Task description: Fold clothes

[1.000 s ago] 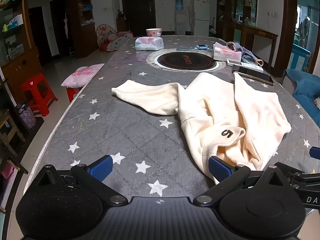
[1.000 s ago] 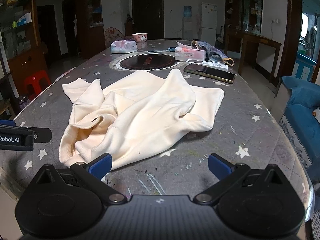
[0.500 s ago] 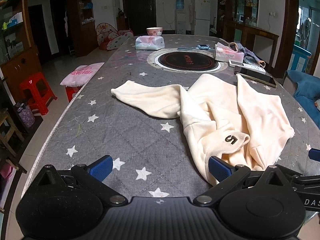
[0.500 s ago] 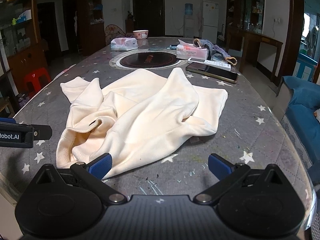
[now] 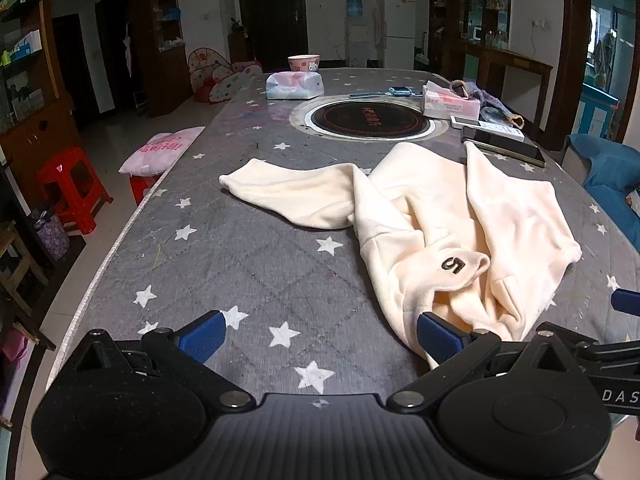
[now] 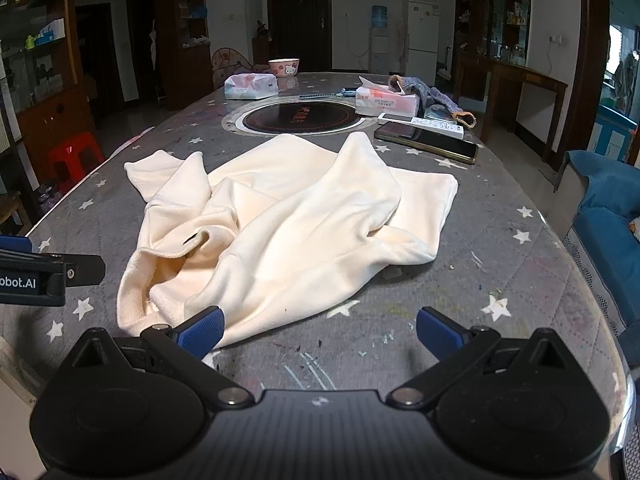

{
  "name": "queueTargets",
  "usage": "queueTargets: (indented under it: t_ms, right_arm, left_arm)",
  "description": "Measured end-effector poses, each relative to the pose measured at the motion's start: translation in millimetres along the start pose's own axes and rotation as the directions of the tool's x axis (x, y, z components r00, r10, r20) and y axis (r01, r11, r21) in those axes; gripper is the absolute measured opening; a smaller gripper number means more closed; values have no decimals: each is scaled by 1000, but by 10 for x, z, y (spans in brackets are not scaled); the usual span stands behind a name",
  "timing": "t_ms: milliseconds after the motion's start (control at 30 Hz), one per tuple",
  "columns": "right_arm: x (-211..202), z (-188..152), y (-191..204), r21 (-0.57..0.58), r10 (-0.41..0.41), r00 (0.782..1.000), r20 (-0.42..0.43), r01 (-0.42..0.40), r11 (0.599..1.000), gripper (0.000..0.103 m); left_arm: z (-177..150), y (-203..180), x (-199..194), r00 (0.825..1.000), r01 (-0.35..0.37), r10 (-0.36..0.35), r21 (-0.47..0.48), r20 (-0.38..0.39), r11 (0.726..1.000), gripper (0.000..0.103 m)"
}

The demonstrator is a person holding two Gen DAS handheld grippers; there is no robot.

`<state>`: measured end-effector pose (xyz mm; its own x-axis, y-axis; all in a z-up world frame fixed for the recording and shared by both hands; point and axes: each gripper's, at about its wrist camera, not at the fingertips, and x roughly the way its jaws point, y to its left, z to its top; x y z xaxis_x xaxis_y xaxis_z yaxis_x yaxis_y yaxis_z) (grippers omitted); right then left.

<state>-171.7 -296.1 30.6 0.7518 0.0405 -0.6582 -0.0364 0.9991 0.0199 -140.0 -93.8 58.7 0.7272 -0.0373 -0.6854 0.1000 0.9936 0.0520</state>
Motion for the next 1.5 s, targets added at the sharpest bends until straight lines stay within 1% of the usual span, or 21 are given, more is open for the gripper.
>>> queueTargets:
  t_ms: [233, 433, 700, 1500]
  right_arm:
    - [-82, -41, 2, 0, 3, 1000, 13, -3, 1000, 103]
    - [-157, -65, 17, -6, 3, 1000, 26, -3, 1000, 103]
    - [-192, -63, 19, -3, 0, 999, 36, 1, 1000, 103]
    - [-20, 80, -9, -5, 0, 1000, 17, 0, 1000, 103]
  left_arm:
    - [-72, -37, -89, 1000, -3, 2, 17, 12, 1000, 103]
    - [-113, -59, -158, 1000, 11, -11, 28, 19, 1000, 103]
    - [-117, -74, -201, 999, 17, -18, 33, 31, 999, 103]
    - [15, -17, -21, 1000, 23, -23, 29, 10, 999, 103]
